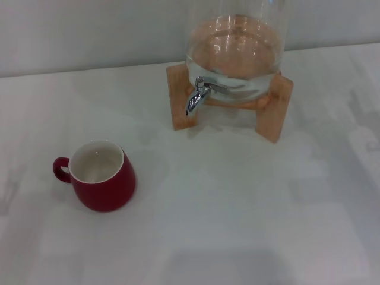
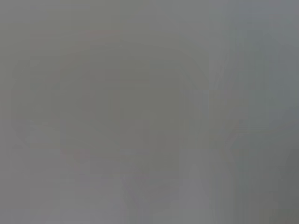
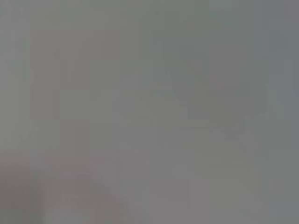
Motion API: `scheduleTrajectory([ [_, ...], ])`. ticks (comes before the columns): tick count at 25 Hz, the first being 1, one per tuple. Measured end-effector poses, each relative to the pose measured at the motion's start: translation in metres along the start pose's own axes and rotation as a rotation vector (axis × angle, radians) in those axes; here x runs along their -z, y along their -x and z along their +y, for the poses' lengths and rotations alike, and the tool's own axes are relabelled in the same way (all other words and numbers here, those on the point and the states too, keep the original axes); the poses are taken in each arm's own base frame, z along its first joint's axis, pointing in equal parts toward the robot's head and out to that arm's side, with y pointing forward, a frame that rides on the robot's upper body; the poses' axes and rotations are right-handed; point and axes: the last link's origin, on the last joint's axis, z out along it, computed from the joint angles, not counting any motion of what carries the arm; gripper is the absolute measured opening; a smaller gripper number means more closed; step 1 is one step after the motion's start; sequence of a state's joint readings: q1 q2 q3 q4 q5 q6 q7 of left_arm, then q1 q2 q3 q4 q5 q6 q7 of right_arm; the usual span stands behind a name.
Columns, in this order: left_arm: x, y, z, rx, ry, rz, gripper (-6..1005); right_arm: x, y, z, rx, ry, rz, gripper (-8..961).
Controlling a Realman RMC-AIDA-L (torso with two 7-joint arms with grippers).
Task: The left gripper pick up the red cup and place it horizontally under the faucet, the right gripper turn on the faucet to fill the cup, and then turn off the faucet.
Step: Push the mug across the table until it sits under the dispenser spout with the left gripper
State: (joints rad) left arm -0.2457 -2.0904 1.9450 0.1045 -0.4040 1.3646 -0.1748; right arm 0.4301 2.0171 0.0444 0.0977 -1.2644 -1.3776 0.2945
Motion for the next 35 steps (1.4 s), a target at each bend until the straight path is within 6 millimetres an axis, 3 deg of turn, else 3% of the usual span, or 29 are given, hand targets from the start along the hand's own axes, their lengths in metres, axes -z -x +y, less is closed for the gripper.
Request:
scheduleTrajectory([
  [16,0.016,0.013,0.028,-0.033,0.186,-0.072,884,0.007,-0.005,-0.007,0.009,-0.019,0.035,732],
  [35,0.030,0.019,0.035,0.022,0.220,-0.110,884,0.013,-0.007,-0.011,0.024,-0.011,0.054,732],
])
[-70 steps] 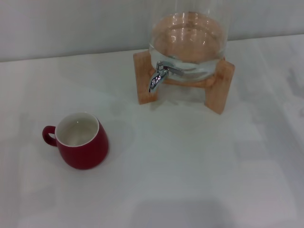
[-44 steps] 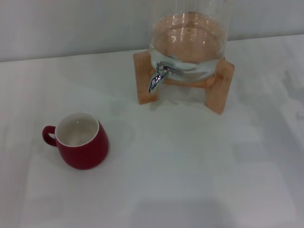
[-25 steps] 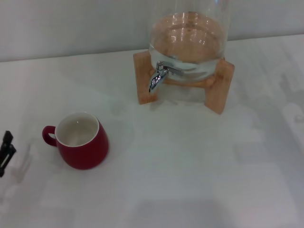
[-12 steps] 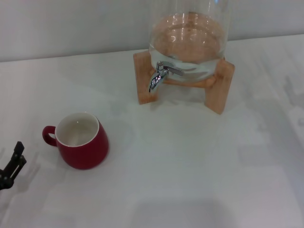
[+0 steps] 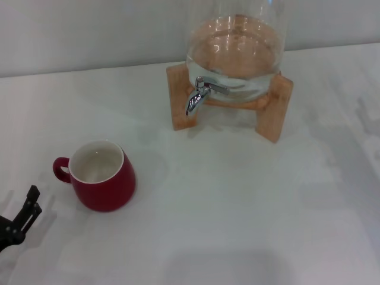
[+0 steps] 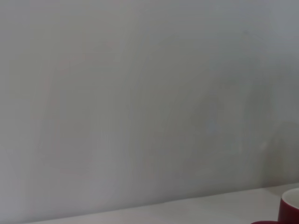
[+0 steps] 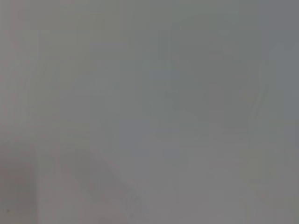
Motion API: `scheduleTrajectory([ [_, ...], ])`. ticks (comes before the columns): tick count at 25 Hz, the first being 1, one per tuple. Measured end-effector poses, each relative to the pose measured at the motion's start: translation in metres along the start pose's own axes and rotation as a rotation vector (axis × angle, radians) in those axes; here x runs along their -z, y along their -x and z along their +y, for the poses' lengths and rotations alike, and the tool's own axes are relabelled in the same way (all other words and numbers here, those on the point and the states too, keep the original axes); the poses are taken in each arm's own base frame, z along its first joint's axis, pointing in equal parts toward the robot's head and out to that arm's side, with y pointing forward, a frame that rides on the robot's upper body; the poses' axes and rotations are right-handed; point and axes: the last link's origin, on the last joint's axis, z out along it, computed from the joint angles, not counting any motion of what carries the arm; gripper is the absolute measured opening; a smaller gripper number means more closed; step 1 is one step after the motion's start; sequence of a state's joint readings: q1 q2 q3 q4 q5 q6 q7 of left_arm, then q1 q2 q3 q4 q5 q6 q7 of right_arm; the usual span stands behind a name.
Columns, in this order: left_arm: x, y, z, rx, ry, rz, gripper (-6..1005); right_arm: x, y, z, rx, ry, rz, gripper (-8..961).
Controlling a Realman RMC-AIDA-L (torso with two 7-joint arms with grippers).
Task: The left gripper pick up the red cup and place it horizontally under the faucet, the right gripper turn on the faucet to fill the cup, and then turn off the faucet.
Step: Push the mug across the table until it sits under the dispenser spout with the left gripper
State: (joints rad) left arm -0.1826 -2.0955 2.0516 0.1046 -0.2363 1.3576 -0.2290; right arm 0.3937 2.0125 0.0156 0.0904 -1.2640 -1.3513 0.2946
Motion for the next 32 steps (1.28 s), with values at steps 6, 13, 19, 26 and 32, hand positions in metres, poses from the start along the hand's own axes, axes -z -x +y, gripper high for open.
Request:
scheduleTrajectory([
  [6,0.002,0.001,-0.002,0.003,-0.003,-0.005,883,0.000,0.000,0.000,0.000,0.001,0.000,732],
  [13,-0.003,0.004,-0.006,0.003,-0.007,-0.040,883,0.000,0.000,0.000,0.000,0.002,-0.001,731],
  [19,-0.010,0.003,-0.008,-0.008,0.005,-0.048,883,0.001,0.000,0.002,0.002,0.011,0.002,732],
  [26,-0.018,0.002,-0.009,-0.027,0.017,-0.053,883,0.001,0.000,0.002,0.001,0.013,0.000,731],
  [32,-0.026,0.004,-0.011,-0.045,0.025,-0.089,883,0.001,0.000,0.002,-0.001,0.012,0.000,732],
])
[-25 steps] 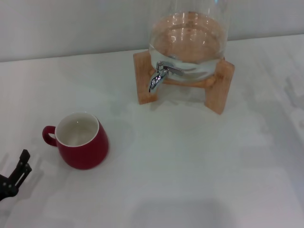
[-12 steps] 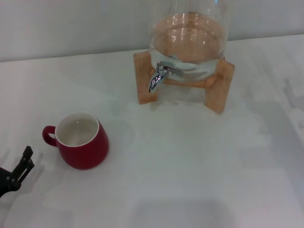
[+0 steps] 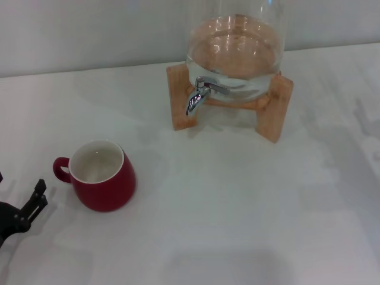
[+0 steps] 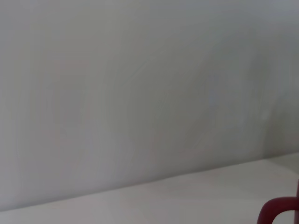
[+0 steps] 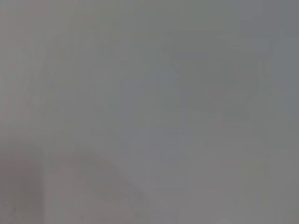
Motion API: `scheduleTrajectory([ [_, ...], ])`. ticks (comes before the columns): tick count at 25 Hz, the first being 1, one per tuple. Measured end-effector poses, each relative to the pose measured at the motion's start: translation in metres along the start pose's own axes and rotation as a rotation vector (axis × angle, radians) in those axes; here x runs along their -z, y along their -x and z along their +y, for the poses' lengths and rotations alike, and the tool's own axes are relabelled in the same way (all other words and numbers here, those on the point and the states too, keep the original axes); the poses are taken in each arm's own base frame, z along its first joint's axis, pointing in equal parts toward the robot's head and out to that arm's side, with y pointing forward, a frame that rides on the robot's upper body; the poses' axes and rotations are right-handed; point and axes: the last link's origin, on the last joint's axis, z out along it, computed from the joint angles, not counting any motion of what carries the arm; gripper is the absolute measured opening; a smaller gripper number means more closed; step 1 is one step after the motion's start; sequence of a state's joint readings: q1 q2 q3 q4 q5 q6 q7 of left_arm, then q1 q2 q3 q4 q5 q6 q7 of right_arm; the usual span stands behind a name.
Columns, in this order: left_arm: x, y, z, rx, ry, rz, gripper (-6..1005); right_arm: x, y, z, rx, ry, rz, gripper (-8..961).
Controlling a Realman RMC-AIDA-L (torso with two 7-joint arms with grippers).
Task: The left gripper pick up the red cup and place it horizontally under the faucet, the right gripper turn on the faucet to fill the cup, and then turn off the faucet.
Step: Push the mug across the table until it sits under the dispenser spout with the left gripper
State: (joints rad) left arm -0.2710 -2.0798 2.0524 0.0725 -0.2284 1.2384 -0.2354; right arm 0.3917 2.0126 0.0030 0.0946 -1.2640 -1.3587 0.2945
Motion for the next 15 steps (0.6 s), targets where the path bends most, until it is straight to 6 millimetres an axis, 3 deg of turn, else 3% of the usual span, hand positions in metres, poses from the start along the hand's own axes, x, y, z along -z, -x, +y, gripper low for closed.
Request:
scheduleTrajectory([
  [15,-0.0095,-0.0003,0.0024,-0.029,0.027,-0.021,883,0.0004,-0.0002,0.0007,-0.003,0.000,-0.001,732],
])
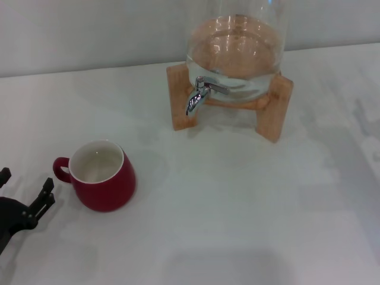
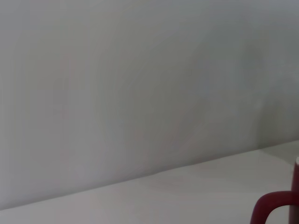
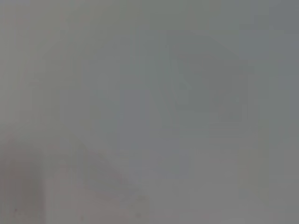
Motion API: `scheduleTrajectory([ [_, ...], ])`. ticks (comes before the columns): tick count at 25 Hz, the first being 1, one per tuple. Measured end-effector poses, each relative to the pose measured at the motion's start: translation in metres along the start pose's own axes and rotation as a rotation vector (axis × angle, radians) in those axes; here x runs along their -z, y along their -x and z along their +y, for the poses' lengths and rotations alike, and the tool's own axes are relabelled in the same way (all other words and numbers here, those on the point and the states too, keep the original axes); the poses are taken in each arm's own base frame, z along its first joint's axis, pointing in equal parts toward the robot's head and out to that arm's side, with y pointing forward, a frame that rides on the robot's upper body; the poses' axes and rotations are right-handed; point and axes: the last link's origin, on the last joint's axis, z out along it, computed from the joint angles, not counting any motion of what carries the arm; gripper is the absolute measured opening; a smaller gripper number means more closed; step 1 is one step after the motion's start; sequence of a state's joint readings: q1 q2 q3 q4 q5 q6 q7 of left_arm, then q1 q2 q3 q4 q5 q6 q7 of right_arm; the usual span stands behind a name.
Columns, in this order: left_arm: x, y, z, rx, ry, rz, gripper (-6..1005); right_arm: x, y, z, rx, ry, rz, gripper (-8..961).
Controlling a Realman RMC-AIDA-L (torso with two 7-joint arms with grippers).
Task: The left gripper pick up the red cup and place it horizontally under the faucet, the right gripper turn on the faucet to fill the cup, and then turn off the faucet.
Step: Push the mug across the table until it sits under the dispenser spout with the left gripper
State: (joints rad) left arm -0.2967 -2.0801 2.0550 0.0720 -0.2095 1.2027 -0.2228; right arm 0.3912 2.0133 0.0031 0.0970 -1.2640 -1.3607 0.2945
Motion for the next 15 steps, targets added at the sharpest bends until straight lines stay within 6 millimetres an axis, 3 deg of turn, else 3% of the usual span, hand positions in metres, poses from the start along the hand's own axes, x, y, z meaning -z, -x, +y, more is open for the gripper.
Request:
scheduleTrajectory([
  [15,-0.0067,-0.0038,0.0028,-0.027,0.027,0.008,882,0.0002,-0.0005,0.0010,-0.001,0.003,0.002,731],
])
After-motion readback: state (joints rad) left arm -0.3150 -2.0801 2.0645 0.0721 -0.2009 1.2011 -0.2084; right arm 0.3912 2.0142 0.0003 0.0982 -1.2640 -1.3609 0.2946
